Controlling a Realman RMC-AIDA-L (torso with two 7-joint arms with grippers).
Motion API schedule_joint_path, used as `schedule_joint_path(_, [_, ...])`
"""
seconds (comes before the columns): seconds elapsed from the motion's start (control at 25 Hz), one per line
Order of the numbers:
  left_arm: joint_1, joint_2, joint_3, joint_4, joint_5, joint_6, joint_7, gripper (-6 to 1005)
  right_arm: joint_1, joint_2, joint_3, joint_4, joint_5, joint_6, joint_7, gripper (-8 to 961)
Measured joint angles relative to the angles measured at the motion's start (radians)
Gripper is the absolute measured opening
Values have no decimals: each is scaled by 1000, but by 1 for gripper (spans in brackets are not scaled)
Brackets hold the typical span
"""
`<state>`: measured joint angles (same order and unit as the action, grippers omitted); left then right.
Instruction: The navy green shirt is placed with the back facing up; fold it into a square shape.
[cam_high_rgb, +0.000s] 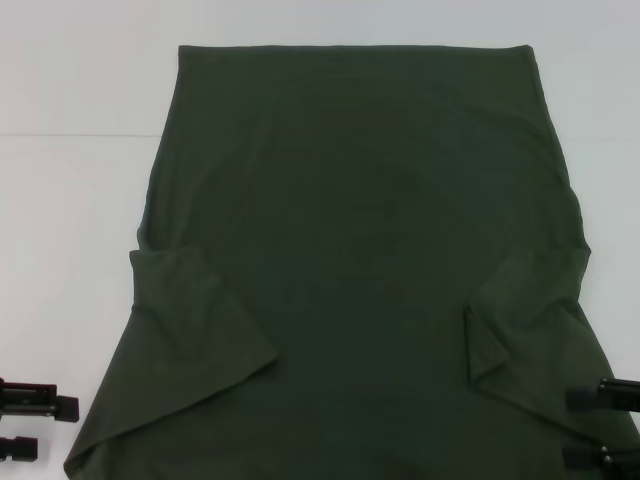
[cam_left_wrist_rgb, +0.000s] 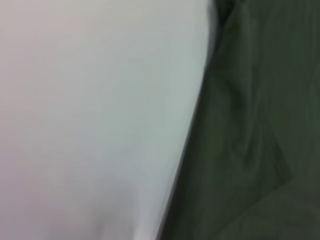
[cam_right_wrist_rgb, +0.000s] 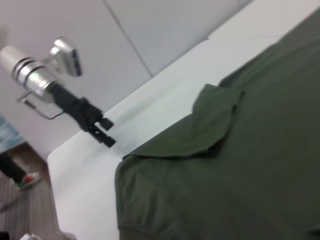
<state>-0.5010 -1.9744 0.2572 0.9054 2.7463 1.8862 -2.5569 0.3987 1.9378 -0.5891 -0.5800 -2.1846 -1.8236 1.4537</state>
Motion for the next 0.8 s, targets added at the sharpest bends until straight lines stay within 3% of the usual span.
schedule_joint_path(0.4, [-10,2,18,-102,18,-65,0,864,-4,4,-4,-4,-3,-29,-77,944])
schedule_joint_path(0.8, [-5,-5,45,-107,31,-107,29,863,1,3,-4,-3,-4,-31,-75,943])
